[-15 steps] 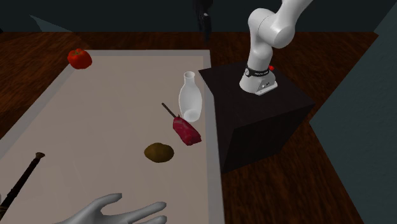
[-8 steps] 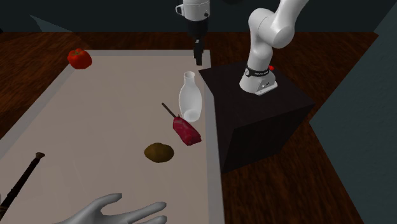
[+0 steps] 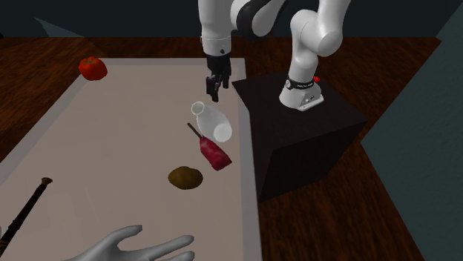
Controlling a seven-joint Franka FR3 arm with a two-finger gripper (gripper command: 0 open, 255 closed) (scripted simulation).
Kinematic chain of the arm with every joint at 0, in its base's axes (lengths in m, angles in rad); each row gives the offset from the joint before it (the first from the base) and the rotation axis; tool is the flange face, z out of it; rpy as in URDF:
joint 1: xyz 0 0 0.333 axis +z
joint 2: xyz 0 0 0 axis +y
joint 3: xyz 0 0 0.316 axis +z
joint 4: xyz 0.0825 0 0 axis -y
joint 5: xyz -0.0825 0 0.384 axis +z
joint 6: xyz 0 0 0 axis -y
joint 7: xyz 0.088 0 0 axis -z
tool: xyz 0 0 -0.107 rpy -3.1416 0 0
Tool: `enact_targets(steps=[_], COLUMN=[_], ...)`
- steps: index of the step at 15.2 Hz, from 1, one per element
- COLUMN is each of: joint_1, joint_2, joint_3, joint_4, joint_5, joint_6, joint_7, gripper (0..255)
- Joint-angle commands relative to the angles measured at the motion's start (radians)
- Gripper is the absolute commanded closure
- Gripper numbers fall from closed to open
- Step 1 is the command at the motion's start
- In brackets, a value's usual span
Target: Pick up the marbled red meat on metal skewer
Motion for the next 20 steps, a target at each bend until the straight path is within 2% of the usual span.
enact_targets(steps=[1, 7, 12, 20], joint_1=[-0.01, -0.03, -0.001, 0.015], joint_2=[0.086, 0.352, 0.567, 0.678], joint_3=[0.021, 0.048, 0.004, -0.015], joint_4=[0.009, 0.093, 0.199, 0.215], joint_5=[0.011, -0.016, -0.067, -0.083], joint_6=[0.084, 0.317, 0.466, 0.56], joint_7=[0.082, 0.331, 0.542, 0.544], gripper=[0, 0, 0, 0])
